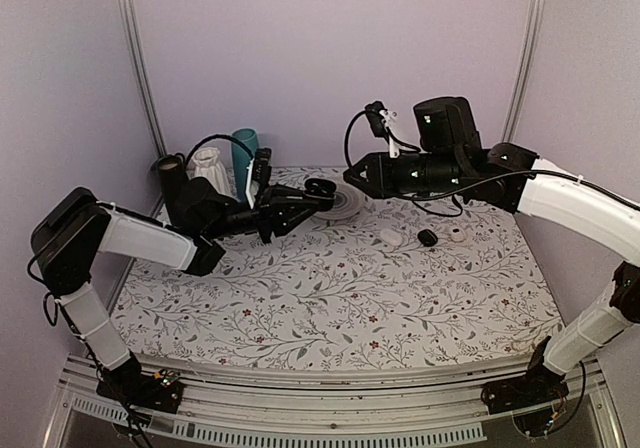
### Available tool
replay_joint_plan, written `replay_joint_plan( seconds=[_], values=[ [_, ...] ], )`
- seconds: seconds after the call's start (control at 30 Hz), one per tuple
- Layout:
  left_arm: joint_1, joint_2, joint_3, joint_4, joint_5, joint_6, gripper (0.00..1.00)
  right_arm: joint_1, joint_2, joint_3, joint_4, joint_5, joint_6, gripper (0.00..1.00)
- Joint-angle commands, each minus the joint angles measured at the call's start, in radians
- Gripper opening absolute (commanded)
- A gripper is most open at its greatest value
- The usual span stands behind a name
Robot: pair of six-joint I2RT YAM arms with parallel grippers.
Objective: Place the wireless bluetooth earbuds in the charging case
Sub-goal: Pick up the right earbud from the right side groove of the charging case.
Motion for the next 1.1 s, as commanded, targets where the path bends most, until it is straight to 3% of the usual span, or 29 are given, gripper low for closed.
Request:
replay_joint_plan(
  seconds=[0.0, 0.43, 1.07],
  values=[
    [-0.004, -0.030, -0.031, 0.102, 0.031, 0.052, 0.00, -0.001, -0.043, -0.023, 0.041, -0.054, 0.013, 0.18],
    [-0.005, -0.091, -0.096, 0.096, 0.029, 0.219, 0.00, 0.054, -0.063, -0.039, 0.075, -0.085, 0.039, 0.18],
    [-0.019, -0.135, -0.119, 0.001, -0.043, 0.323, 0.00, 0.124, -0.077, -0.072, 0.131, -0.023, 0.111, 0.18]
  ],
)
